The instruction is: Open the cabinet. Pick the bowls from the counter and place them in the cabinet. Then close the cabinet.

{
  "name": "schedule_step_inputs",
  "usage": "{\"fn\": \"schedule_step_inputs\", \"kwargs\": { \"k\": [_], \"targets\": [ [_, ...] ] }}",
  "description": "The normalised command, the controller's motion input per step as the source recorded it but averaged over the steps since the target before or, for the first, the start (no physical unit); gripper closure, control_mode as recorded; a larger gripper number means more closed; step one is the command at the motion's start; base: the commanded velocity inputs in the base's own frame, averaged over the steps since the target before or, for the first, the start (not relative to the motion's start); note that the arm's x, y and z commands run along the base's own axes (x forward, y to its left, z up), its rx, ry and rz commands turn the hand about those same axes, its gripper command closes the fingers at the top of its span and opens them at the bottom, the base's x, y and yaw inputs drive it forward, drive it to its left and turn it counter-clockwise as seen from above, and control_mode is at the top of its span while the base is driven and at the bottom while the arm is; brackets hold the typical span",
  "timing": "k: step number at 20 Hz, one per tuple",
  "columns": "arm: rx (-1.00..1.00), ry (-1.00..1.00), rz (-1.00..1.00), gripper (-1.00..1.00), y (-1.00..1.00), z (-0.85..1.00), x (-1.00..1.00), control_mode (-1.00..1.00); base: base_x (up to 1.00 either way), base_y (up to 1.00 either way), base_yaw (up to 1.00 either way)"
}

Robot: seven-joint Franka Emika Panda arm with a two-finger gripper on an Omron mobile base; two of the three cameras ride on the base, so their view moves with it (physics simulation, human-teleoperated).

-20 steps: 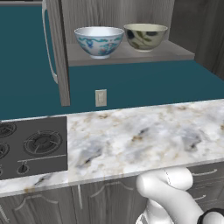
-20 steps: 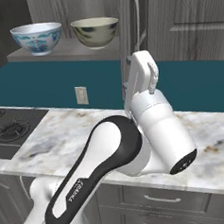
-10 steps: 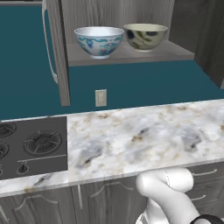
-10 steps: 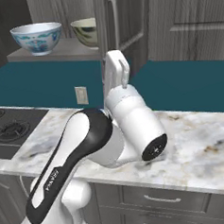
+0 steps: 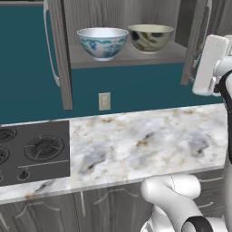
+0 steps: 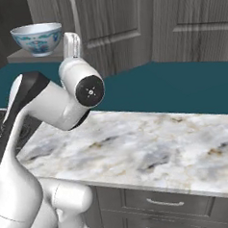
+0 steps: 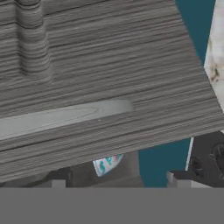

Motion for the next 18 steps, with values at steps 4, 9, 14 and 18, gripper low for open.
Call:
{"fn": "schedule_step_inputs", "kwargs": {
  "k": [4, 9, 14, 18],
  "targets": [
    [0.01, 0.06, 0.00, -1.00, 0.71, 0.00, 1.00, -1.00, 0.00, 0.00, 0.00],
    [0.04, 0.01, 0.00, -1.00, 0.40, 0.00, 1.00, -1.00, 0.00, 0.00, 0.00],
    [0.11, 0.06, 0.00, -1.00, 0.00, 0.07, 1.00, -1.00, 0.00, 0.00, 0.00],
    [0.23, 0.40, 0.03, -1.00, -0.15, 0.51, 1.00, -1.00, 0.00, 0.00, 0.00]
  ]
}}
